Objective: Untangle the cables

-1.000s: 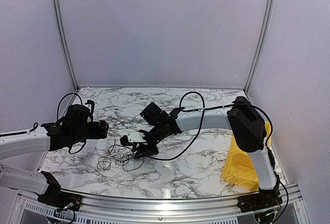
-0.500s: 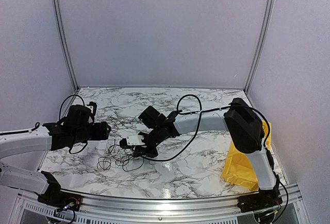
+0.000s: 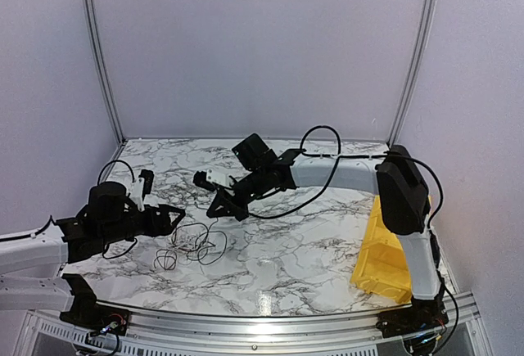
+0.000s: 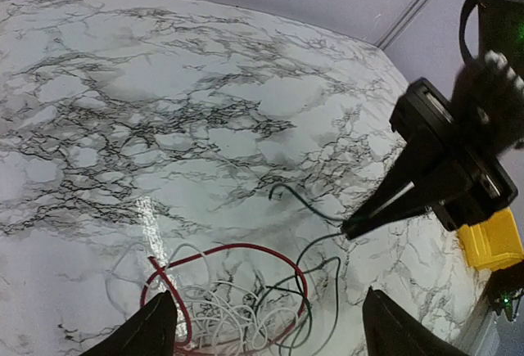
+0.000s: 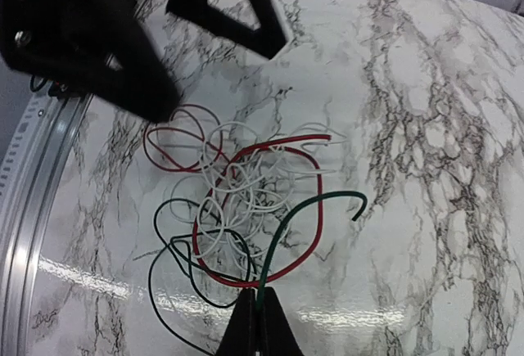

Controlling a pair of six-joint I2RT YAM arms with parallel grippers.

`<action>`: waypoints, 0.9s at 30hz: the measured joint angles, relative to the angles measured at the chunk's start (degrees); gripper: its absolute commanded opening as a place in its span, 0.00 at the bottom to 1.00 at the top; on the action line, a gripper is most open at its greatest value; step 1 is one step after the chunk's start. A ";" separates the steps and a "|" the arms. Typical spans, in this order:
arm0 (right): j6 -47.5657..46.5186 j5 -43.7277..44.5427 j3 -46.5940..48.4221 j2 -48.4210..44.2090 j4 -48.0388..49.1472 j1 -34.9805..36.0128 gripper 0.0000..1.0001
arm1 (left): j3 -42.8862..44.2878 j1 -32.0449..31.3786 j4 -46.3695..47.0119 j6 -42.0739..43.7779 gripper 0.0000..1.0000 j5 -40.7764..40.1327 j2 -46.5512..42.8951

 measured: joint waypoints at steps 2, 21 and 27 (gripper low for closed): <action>2.91 -1.40 0.07 -0.76 1.07 -1.66 0.00 | -1.42 -1.20 3.39 -0.59 0.82 1.25 0.00; 15.43 -7.37 -0.20 -6.12 6.56 -3.34 0.00 | 5.95 -6.03 22.60 2.64 0.73 -5.70 29.53; 17.22 -9.29 -1.05 -9.40 7.61 -3.34 0.00 | 12.24 -6.03 26.34 1.75 0.65 -8.68 38.38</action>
